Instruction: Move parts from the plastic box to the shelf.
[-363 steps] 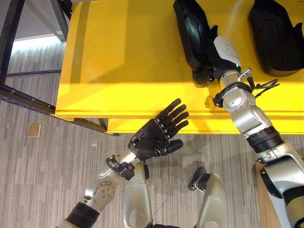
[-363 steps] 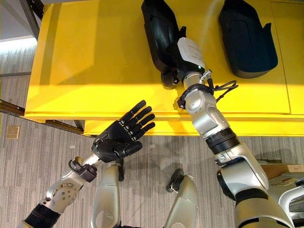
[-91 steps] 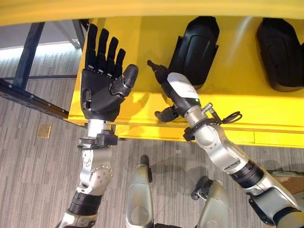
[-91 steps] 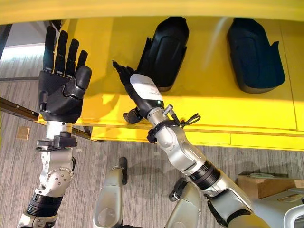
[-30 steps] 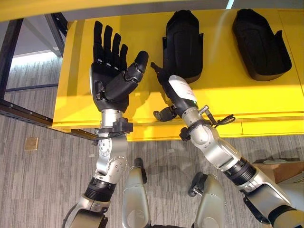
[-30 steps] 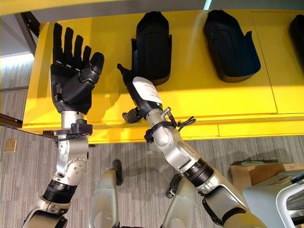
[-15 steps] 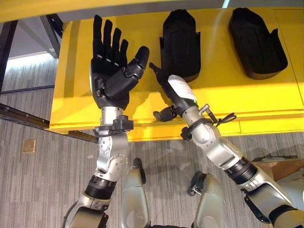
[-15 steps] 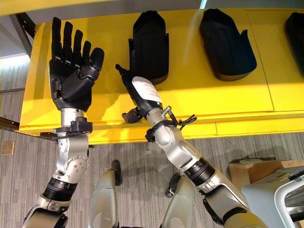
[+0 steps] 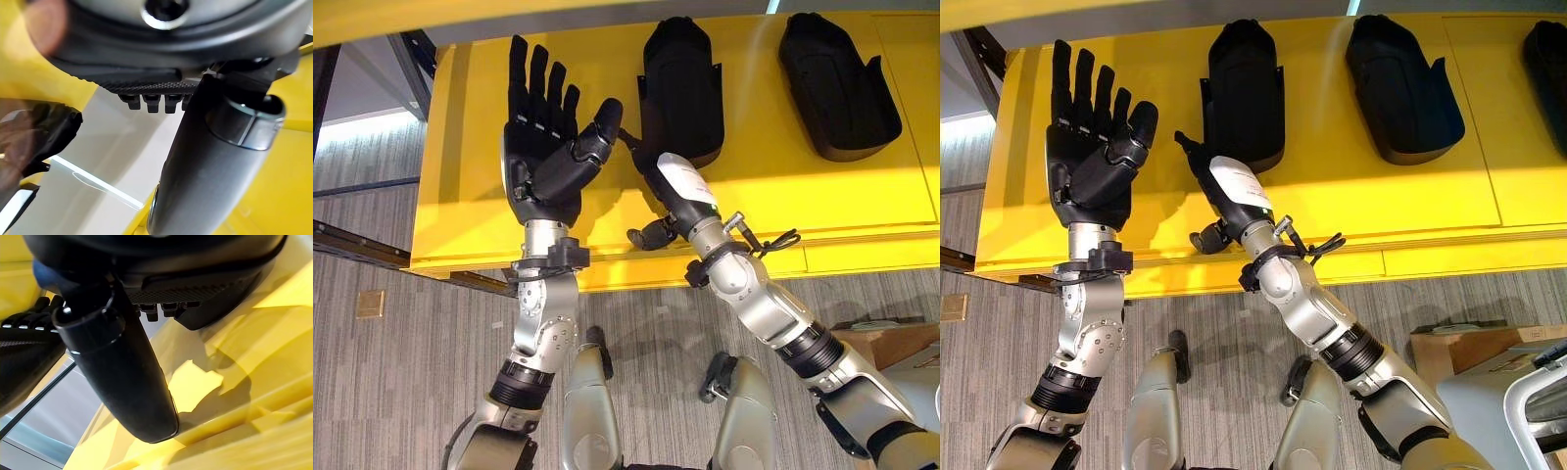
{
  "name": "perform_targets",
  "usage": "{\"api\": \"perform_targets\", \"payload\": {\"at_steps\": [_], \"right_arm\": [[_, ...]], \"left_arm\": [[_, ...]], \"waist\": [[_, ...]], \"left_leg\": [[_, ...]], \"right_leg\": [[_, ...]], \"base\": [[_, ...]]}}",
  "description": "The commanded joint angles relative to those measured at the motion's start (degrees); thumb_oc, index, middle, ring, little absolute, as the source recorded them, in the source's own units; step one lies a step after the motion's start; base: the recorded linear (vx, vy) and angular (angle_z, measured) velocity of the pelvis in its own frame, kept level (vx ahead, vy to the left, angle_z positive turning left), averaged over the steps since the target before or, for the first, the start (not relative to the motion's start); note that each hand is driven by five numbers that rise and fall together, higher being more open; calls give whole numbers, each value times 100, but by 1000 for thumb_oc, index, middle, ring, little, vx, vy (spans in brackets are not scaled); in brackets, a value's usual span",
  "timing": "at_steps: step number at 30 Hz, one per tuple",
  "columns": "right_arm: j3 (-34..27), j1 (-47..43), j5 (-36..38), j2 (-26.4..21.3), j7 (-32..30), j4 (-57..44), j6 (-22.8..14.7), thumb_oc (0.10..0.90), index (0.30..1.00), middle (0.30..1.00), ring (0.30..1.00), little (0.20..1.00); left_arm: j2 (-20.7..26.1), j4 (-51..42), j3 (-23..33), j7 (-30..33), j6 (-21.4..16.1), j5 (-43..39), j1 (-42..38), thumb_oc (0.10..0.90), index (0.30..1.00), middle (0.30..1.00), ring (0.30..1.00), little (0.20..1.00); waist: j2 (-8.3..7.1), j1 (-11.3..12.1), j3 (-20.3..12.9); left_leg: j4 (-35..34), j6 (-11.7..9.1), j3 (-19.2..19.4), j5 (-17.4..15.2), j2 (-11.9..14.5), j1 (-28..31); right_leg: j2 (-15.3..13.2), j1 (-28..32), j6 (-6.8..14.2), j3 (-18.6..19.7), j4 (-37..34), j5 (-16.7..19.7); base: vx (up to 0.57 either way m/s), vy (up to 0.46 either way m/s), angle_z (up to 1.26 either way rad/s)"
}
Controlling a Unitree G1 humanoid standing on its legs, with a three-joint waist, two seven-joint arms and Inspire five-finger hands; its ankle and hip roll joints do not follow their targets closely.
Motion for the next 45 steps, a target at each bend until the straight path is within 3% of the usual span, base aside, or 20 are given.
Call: {"api": "perform_targets", "payload": {"at_steps": [1, 10, 18, 27, 35, 45], "right_arm": [[-273, -696, 134, 232, -166, -312, -318, 900, 1000, 1000, 1000, 1000], [-261, -568, 270, 237, -305, -370, -514, 900, 1000, 1000, 1000, 1000], [-325, -597, 221, 262, -420, -376, -442, 900, 1000, 1000, 1000, 1000], [-423, -547, 477, 119, -178, -400, -551, 900, 1000, 1000, 1000, 1000], [-401, -372, 638, 24, 304, -526, -417, 900, 1000, 1000, 1000, 1000], [-296, -331, 733, 31, 337, -393, -483, 900, 1000, 1000, 1000, 1000]], "left_arm": [[-116, -629, -116, -240, -575, 330, -759, 900, 1000, 1000, 1000, 1000], [-99, -643, -86, -289, -634, 267, -698, 900, 1000, 1000, 1000, 1000], [-132, -639, -100, -266, -630, 298, -733, 900, 1000, 1000, 1000, 1000], [-91, -631, -42, -386, -644, 170, -726, 900, 1000, 1000, 1000, 1000], [-87, -725, -13, -454, -629, 148, -640, 900, 1000, 1000, 1000, 1000], [-51, -734, -62, -515, -645, 80, -623, 900, 1000, 1000, 1000, 1000]], "waist": [[28, 32, -222], [31, 18, -219], [32, 4, -225], [9, -24, -243], [-25, -42, -262], [-41, -32, -277]], "left_leg": [[-105, 181, 125, -642, 12, 434], [-121, 180, 142, -645, 15, 453], [-116, 184, 161, -657, 15, 451], [-111, 190, 171, -679, -1, 466], [-127, 188, 188, -690, 13, 501], [-153, 185, 201, -695, 8, 560]], "right_leg": [[64, 222, 127, 450, -541, 228], [76, 233, 121, 453, -558, 223], [104, 219, 113, 463, -562, 219], [126, 244, 105, 467, -580, 208], [134, 279, 99, 466, -624, 212], [135, 350, 91, 434, -674, 221]], "base": [[-11, 14, -3], [-1, 3, 0], [0, 0, 0], [0, 0, 0], [0, 0, 0], [0, 0, 0]]}}
